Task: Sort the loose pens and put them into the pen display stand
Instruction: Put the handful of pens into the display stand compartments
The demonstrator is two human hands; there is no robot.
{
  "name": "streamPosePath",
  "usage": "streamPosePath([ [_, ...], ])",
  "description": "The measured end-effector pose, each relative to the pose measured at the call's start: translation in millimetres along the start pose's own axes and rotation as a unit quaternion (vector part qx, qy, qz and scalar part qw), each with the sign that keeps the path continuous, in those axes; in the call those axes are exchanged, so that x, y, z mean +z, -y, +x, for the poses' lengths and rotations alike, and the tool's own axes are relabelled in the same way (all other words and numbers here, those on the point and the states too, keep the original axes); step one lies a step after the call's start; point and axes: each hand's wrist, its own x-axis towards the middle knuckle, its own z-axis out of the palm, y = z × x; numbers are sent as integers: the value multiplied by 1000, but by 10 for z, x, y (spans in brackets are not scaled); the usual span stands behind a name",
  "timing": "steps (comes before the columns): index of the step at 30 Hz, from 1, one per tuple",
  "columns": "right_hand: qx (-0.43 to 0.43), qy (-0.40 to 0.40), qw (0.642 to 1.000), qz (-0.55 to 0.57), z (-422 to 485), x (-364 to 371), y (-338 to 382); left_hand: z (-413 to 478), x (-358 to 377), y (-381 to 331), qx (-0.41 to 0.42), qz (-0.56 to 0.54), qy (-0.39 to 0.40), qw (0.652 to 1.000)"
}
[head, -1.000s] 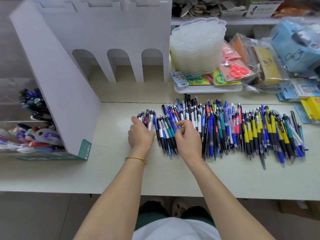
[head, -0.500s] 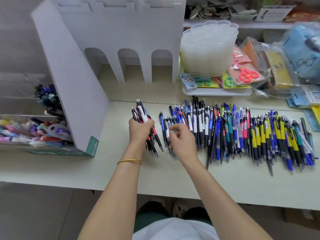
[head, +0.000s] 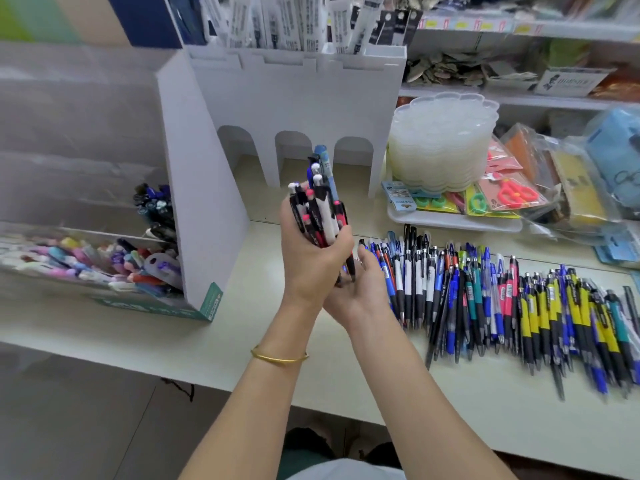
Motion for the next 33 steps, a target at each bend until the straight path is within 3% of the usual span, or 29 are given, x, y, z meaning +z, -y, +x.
streamPosePath([
  [7, 10, 140, 990, -18, -86, 232, -64, -83, -30, 1, 11, -11, -11, 1000],
  [14, 8, 152, 987, -57, -207, 254, -171, -182, -152, 5, -32, -16, -28, 999],
  [20, 27, 98, 979, -174, -178, 95, -322, -256, -273, -33, -68, -30, -101, 992],
  [24, -2, 95, 939, -332, -310, 90, -377, -288, -532, -155, -89, -44, -95, 991],
  [28, -113, 104, 889, -431, -509, 285, -409, -344, -882, -263, -99, -113, -58, 987],
  [33, -230, 207, 800, -514, -737, 655, -553, -429, -1331, -348, -108, -99, -8, 989],
])
